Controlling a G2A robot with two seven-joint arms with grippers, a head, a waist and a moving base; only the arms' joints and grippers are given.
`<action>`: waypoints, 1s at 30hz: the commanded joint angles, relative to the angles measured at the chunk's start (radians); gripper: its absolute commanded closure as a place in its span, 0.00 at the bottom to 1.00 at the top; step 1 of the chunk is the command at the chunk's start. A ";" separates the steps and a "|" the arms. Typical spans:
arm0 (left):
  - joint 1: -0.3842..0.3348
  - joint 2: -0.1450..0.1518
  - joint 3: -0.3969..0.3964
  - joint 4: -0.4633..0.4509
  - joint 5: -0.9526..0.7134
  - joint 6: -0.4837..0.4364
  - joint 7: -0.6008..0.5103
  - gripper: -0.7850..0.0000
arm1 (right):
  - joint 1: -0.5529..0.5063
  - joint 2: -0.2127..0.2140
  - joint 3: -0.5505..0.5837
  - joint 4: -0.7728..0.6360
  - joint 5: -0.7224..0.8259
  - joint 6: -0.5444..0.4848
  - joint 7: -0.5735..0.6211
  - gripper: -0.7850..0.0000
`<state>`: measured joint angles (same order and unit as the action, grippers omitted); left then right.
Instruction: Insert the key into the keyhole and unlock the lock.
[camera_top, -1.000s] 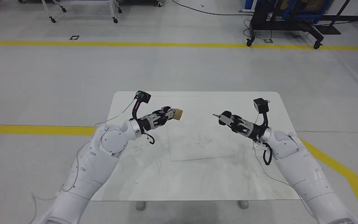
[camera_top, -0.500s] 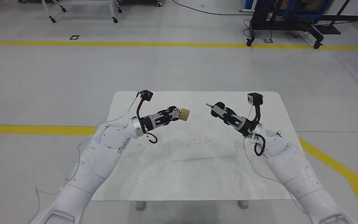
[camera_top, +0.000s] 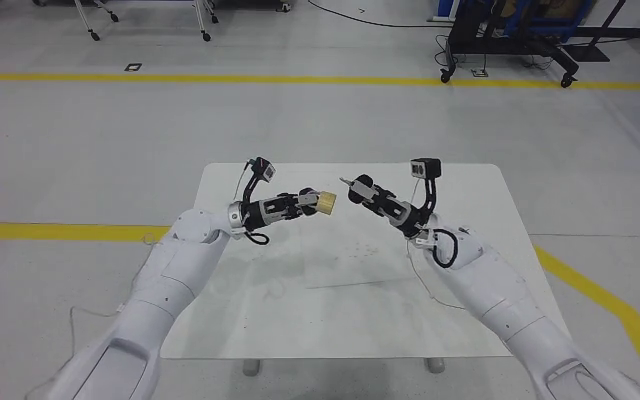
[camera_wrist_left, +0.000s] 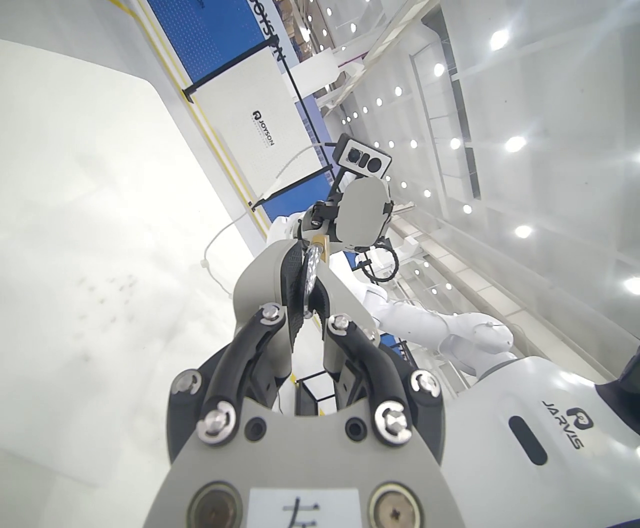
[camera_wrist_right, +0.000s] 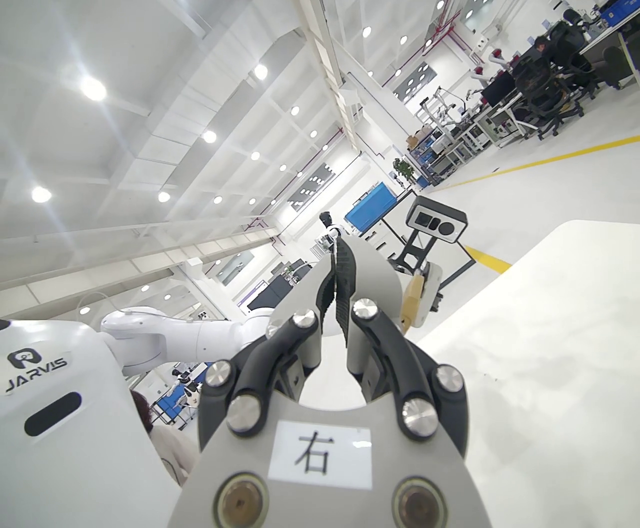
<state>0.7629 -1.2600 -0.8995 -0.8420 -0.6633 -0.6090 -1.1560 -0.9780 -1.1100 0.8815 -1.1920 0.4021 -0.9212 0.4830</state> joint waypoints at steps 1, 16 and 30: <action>-0.013 -0.009 0.008 0.026 -0.023 -0.002 -0.027 1.00 | 0.021 -0.011 -0.008 0.032 -0.009 -0.002 -0.022 1.00; -0.043 -0.035 0.021 0.090 -0.068 0.019 -0.074 1.00 | 0.099 -0.072 -0.057 0.141 -0.046 0.059 -0.035 1.00; -0.056 -0.046 0.001 0.137 -0.097 0.045 -0.100 1.00 | 0.069 -0.069 -0.022 0.113 -0.030 0.061 0.101 1.00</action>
<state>0.7090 -1.3047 -0.8984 -0.7105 -0.7599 -0.5660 -1.2540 -0.9070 -1.1799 0.8576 -1.0745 0.3786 -0.8612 0.5750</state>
